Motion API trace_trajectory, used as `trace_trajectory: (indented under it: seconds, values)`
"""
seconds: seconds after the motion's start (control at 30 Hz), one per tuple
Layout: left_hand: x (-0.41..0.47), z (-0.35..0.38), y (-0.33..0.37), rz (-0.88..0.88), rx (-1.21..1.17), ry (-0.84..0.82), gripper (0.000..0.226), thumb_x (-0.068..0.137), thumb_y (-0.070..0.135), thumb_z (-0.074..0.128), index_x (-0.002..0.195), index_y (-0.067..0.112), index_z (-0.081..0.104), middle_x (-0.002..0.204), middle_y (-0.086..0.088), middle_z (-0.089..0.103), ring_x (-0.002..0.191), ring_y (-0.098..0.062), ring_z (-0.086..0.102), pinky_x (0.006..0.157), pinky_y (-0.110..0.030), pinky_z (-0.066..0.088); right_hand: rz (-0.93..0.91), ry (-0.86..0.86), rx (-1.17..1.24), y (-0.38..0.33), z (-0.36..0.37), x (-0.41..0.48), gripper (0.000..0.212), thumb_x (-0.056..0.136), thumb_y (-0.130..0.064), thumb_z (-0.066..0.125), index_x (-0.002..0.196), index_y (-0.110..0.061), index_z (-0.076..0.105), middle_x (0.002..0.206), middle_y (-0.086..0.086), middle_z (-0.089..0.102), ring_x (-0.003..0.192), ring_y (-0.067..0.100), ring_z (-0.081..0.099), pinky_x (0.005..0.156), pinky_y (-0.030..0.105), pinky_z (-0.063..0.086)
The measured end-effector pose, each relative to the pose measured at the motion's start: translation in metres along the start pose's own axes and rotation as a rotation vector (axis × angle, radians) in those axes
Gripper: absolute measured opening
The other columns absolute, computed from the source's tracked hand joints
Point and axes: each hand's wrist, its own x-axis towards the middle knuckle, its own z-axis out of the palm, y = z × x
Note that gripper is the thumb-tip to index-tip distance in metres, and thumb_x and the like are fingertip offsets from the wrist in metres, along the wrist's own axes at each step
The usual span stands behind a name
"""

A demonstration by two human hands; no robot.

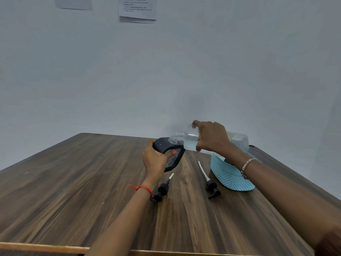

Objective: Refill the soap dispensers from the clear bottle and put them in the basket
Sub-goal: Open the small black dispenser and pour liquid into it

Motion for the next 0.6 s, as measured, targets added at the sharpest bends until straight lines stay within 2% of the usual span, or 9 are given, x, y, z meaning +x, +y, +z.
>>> trace_trajectory:
  seconds: [0.33, 0.6]
  values:
    - [-0.0009, -0.0012, -0.0013, -0.028, 0.016, 0.0, 0.062, 0.055, 0.017, 0.089, 0.108, 0.009, 0.059, 0.1, -0.007, 0.068, 0.09, -0.02, 0.064, 0.073, -0.027, 0.051, -0.011, -0.009, 0.004, -0.0029, -0.0046, -0.004, 0.071, 0.061, -0.024, 0.079, 0.123, -0.02, 0.048, 0.093, -0.001, 0.067, 0.088, 0.021, 0.06, 0.068, 0.024, 0.033]
    - [-0.0041, -0.0024, -0.0003, -0.047, -0.001, -0.007, 0.061, 0.055, 0.015, 0.089, 0.108, 0.007, 0.059, 0.101, -0.009, 0.069, 0.09, -0.021, 0.065, 0.069, -0.023, 0.049, -0.015, -0.012, -0.005, -0.0043, -0.0066, -0.0046, 0.071, 0.059, -0.024, 0.08, 0.123, -0.02, 0.048, 0.092, -0.001, 0.068, 0.086, 0.022, 0.061, 0.068, 0.024, 0.033]
